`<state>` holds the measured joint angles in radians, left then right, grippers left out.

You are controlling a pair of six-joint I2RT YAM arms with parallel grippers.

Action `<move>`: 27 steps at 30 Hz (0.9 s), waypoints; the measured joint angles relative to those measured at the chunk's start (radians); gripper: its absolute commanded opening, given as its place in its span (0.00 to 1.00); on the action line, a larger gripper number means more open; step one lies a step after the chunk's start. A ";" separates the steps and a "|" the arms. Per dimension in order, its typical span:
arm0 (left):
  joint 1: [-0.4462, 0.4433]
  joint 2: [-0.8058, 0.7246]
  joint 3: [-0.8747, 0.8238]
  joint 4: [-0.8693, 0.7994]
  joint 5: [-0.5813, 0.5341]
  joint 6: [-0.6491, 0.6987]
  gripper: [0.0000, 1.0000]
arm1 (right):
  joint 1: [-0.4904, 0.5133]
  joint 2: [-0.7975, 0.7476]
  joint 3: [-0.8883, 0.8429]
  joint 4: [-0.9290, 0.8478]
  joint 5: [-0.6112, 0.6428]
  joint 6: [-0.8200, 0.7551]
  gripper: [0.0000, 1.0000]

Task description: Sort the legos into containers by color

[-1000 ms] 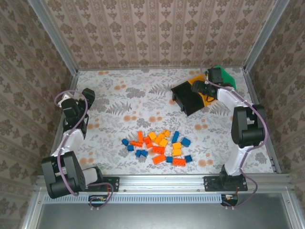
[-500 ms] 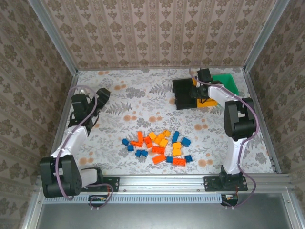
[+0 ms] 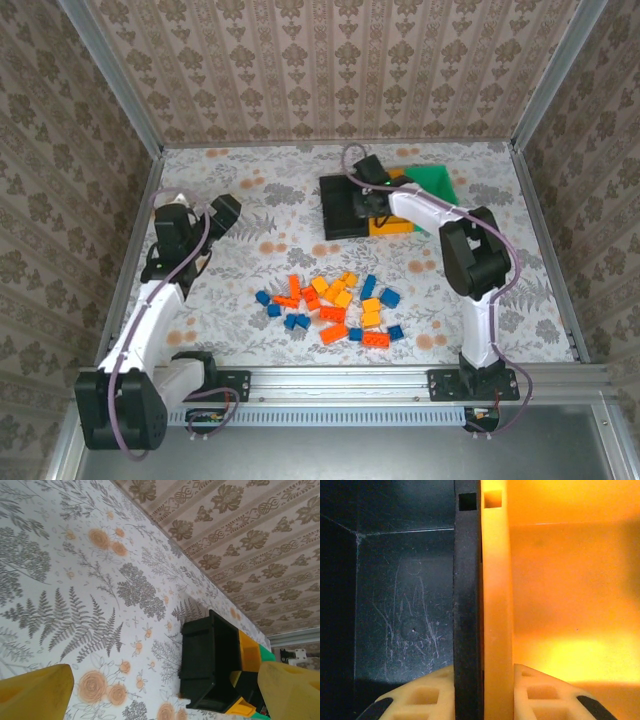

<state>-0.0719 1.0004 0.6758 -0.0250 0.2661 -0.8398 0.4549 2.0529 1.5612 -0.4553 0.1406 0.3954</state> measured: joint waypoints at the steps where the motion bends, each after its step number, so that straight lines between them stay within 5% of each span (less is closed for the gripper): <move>1: 0.000 -0.018 0.000 -0.023 -0.009 0.008 0.97 | 0.032 0.009 0.014 -0.008 0.012 0.024 0.00; 11: 0.000 -0.163 0.000 -0.146 -0.055 0.036 0.99 | 0.264 0.113 0.185 -0.121 0.136 0.248 0.00; 19: 0.000 -0.173 0.000 -0.174 -0.059 0.045 1.00 | 0.322 0.162 0.275 -0.203 0.174 0.338 0.00; 20: 0.000 -0.173 0.000 -0.174 -0.059 0.048 1.00 | 0.322 0.162 0.275 -0.204 0.174 0.344 0.02; 24: 0.000 -0.171 0.000 -0.174 -0.059 0.048 1.00 | 0.325 0.163 0.276 -0.207 0.178 0.370 0.43; 27: 0.000 -0.171 0.000 -0.177 -0.058 0.050 1.00 | 0.330 0.164 0.276 -0.207 0.179 0.381 0.54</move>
<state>-0.0715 0.8299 0.6758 -0.2024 0.2081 -0.7895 0.7849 2.2173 1.8374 -0.6621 0.3195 0.7761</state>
